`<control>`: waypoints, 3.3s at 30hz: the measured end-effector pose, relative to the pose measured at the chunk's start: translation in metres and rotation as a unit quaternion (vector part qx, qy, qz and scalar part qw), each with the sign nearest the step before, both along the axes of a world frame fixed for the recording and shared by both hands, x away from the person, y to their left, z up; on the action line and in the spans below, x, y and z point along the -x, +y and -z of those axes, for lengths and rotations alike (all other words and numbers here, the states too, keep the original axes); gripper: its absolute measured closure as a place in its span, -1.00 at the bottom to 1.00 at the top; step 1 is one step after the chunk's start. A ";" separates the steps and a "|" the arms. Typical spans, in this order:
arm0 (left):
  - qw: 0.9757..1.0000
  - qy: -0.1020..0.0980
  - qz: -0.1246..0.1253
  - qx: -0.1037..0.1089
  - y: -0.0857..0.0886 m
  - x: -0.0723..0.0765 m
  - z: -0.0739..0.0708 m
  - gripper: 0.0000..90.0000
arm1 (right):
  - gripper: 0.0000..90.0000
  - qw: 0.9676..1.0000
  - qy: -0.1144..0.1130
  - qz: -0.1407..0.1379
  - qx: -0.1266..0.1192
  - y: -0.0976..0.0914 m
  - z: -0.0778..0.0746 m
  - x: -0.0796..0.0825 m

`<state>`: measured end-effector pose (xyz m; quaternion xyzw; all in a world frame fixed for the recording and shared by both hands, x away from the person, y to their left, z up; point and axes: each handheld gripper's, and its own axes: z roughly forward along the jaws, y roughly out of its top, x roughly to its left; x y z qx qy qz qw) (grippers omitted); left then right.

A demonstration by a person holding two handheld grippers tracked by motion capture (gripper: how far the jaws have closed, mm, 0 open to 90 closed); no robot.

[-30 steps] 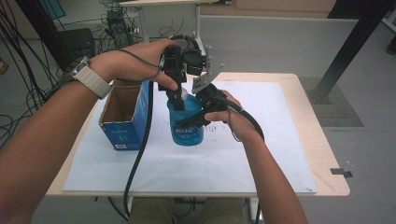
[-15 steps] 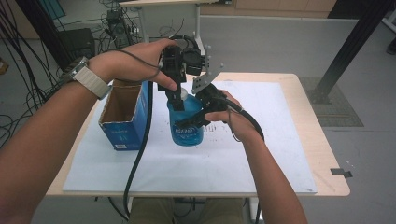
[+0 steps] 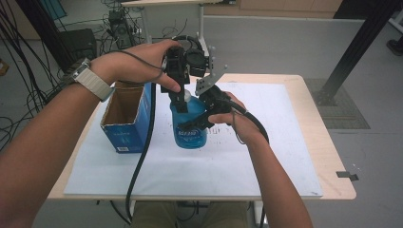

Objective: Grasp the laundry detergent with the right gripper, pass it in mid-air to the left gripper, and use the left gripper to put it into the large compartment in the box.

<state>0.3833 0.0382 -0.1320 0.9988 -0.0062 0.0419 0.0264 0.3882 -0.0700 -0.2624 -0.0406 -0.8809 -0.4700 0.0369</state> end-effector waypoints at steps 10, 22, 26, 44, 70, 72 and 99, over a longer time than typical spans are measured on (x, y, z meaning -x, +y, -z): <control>1.000 0.001 0.000 -0.002 0.000 0.001 -0.001 -0.84 | -0.04 1.000 0.001 0.002 0.000 -0.001 -0.001 0.001; 1.000 0.001 0.001 -0.003 -0.001 0.002 -0.001 -0.84 | -0.04 1.000 -0.001 0.002 0.001 -0.002 -0.002 0.001; 1.000 0.001 0.001 -0.003 -0.001 0.002 -0.001 -0.84 | -0.04 1.000 0.001 0.004 -0.001 -0.003 -0.002 0.001; 1.000 0.000 0.001 0.001 0.000 0.001 -0.001 -0.84 | -0.04 1.000 -0.002 0.002 -0.003 -0.003 -0.001 0.001; 1.000 0.002 0.001 0.000 0.000 0.001 0.000 -0.83 | -0.04 1.000 0.002 0.001 -0.004 -0.004 -0.002 0.001; 1.000 0.002 0.001 0.001 0.000 0.001 0.000 -0.83 | -0.04 1.000 0.003 0.002 -0.004 -0.004 -0.001 0.001; 1.000 0.000 0.006 0.003 -0.002 -0.001 0.007 -0.83 | -0.05 1.000 -0.003 -0.002 -0.006 -0.004 -0.002 0.002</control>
